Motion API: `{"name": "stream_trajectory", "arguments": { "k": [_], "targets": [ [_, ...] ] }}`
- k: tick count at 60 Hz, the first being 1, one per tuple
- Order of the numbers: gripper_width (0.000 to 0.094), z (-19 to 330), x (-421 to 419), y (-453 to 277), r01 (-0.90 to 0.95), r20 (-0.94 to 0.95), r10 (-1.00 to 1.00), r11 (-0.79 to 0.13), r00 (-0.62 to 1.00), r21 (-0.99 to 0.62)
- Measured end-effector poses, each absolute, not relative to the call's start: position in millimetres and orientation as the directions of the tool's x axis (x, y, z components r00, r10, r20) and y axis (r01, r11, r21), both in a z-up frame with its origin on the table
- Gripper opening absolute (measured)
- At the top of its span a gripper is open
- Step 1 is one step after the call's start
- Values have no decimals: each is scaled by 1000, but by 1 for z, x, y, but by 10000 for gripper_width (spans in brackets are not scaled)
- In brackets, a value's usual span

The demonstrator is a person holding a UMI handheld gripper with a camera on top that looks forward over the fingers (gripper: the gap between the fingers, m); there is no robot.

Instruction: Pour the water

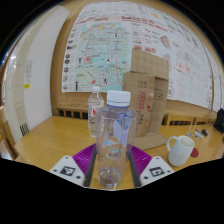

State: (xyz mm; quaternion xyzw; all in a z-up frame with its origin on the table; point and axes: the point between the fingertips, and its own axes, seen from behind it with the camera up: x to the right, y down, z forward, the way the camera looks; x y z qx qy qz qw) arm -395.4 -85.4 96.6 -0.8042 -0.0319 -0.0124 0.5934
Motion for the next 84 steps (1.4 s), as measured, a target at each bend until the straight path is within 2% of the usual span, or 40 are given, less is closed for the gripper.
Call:
{"name": "stream_trajectory", "arguments": {
  "k": [1, 4, 5, 7, 13, 14, 15, 20, 24, 30, 35, 41, 48, 54, 61, 66, 72, 84],
  "targets": [
    [513, 97, -395, -83, 71, 64, 35, -290, 997, -954],
    [517, 98, -398, -78, 79, 69, 49, -267, 996, -960],
    [478, 99, -399, -77, 79, 67, 56, -262, 996, -962],
    [471, 100, -400, -77, 80, 67, 62, -258, 996, -963],
    [370, 101, -398, -77, 83, 70, 62, -243, 996, -966],
    [312, 101, -399, -77, 82, 68, 66, -241, 996, -967],
    [298, 102, -399, -78, 80, 65, 67, -237, 996, -968],
    [294, 106, -406, -79, 69, 45, 106, -233, 993, -970],
    [295, 122, -409, -83, 20, -9, 132, -223, 991, -975],
    [294, 164, -414, -85, -132, -169, 186, -196, 968, -972],
    [293, 207, -411, -85, -340, -381, 247, -192, 891, -920],
    [293, 254, -404, -83, -641, -688, 328, -254, 647, -724],
    [295, 291, -371, -77, -874, -911, 352, -348, 214, -340],
    [295, 298, -330, -73, -918, -934, 321, -396, -159, 21],
    [294, 273, -281, -56, -852, -846, 265, -396, -462, 342],
    [293, 252, -262, -53, -793, -789, 214, -379, -576, 477],
    [293, 227, -250, -54, -758, -759, 173, -356, -628, 547],
    [292, 238, -246, -54, -745, -768, 146, -405, -624, 529]
  ]
}}
